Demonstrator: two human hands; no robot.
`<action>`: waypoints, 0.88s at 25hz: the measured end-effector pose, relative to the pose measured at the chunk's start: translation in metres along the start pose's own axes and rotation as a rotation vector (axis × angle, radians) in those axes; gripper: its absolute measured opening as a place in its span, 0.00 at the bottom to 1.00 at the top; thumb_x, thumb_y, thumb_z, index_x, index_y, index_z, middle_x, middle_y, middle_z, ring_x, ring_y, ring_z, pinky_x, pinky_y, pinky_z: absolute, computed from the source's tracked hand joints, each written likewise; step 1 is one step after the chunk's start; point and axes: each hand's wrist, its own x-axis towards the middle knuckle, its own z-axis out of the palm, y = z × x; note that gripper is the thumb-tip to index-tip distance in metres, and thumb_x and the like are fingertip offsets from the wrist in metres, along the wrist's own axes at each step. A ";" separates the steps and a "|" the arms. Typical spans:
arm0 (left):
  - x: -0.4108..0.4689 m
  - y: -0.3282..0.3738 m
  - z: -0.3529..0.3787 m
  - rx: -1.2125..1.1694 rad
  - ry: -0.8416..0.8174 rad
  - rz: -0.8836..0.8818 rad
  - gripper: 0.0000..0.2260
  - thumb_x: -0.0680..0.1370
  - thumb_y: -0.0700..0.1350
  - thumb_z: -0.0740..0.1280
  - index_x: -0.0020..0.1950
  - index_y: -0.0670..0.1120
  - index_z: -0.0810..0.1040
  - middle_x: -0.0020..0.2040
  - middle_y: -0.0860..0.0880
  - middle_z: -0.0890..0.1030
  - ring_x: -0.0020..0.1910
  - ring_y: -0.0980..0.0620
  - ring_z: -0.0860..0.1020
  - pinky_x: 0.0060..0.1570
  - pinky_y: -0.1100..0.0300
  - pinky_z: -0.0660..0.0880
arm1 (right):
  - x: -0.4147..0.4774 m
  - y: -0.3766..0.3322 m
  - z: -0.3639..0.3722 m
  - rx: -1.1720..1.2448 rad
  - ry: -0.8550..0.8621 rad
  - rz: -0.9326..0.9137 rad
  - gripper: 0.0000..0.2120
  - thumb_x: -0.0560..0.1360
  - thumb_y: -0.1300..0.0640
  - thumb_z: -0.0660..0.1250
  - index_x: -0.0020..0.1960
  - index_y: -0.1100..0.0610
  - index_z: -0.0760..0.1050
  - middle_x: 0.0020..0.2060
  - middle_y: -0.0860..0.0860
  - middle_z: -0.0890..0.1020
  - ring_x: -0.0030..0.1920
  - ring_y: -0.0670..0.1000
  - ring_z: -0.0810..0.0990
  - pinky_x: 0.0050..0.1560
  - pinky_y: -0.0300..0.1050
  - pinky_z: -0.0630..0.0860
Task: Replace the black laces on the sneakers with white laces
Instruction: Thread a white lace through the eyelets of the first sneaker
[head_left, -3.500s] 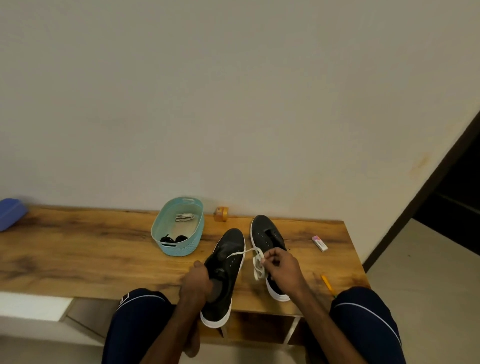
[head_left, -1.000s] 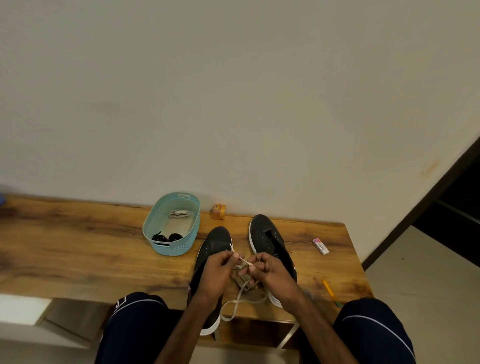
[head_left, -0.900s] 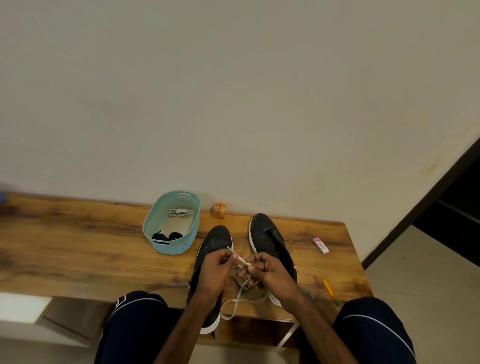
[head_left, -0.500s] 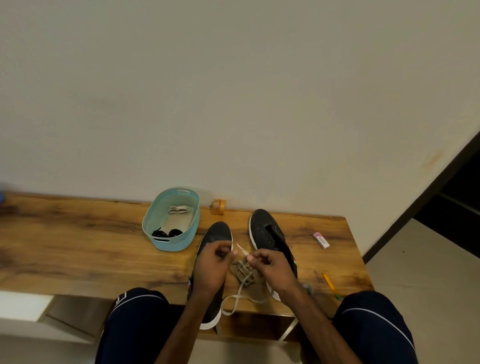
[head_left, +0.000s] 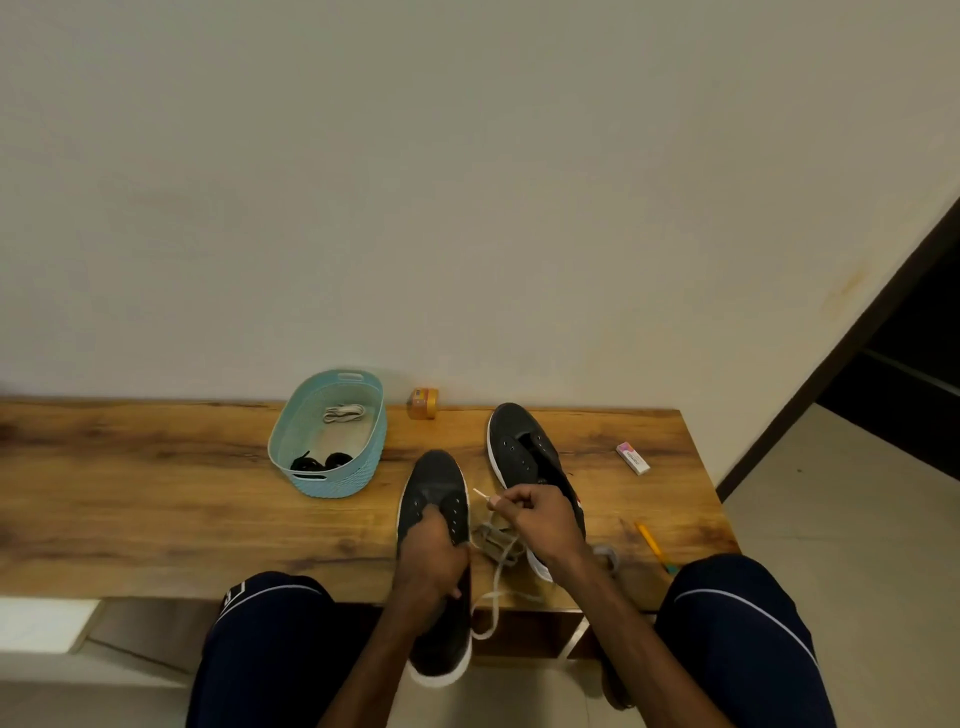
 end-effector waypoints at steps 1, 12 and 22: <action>-0.004 -0.001 0.004 -0.083 -0.082 -0.030 0.22 0.78 0.42 0.69 0.70 0.45 0.66 0.56 0.43 0.80 0.38 0.48 0.84 0.33 0.60 0.81 | 0.002 0.002 0.002 -0.039 0.002 -0.006 0.05 0.76 0.53 0.73 0.48 0.53 0.85 0.41 0.46 0.85 0.45 0.45 0.83 0.47 0.41 0.78; 0.021 -0.001 0.025 -0.312 0.097 0.050 0.14 0.80 0.36 0.63 0.65 0.43 0.77 0.59 0.45 0.81 0.59 0.49 0.78 0.63 0.52 0.75 | 0.008 0.006 0.011 -0.316 0.058 -0.142 0.07 0.77 0.50 0.71 0.47 0.53 0.83 0.41 0.43 0.83 0.43 0.40 0.79 0.43 0.33 0.72; 0.019 -0.010 0.033 -0.382 0.144 0.011 0.09 0.79 0.37 0.67 0.57 0.43 0.81 0.49 0.49 0.84 0.49 0.54 0.81 0.49 0.60 0.77 | 0.015 0.005 0.019 -0.659 -0.013 -0.144 0.08 0.79 0.51 0.65 0.47 0.53 0.80 0.35 0.46 0.79 0.31 0.42 0.73 0.28 0.36 0.61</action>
